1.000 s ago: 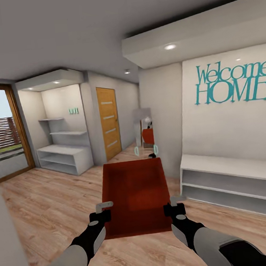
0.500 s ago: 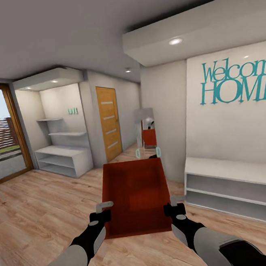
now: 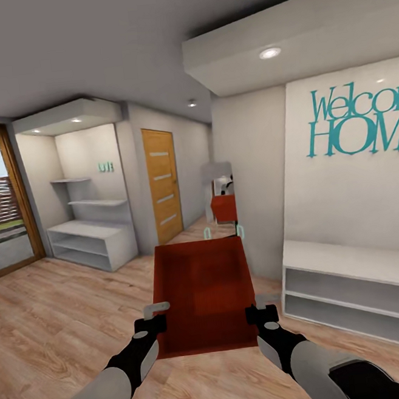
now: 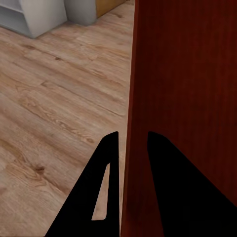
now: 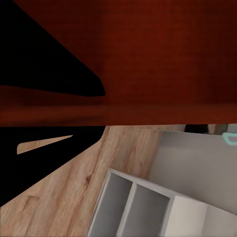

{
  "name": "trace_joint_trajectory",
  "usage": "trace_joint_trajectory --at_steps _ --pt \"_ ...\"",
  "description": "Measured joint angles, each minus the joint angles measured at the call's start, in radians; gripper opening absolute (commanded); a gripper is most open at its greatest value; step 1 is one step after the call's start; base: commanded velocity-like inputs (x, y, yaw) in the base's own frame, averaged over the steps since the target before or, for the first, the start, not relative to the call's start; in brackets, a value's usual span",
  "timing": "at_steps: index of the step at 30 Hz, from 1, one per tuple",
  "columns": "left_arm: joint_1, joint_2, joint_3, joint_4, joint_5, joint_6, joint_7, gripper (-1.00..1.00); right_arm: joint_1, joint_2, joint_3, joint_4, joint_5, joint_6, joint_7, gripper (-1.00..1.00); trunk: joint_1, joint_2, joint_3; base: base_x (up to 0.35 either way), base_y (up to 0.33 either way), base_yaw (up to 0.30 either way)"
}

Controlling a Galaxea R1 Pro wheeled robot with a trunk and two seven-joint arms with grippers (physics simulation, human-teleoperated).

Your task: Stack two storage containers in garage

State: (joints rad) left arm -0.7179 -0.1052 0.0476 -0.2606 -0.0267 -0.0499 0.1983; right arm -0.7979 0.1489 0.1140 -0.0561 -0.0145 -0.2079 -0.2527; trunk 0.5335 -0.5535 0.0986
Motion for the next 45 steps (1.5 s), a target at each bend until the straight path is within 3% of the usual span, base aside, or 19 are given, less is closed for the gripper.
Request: trace_joint_trajectory --at_steps 11,45 --pt "0.0 0.0 -0.001 -0.001 0.0 0.0 0.0 -1.0 0.0 0.0 -0.001 0.0 0.0 -0.001 0.0 -1.0 0.0 0.0 0.0 0.331 0.0 0.068" --pt "0.0 0.0 -0.001 -0.002 0.0 0.0 0.0 -1.0 0.0 0.0 -0.001 0.0 0.0 -0.002 0.0 -1.0 0.0 0.0 0.0 0.33 0.0 0.266"
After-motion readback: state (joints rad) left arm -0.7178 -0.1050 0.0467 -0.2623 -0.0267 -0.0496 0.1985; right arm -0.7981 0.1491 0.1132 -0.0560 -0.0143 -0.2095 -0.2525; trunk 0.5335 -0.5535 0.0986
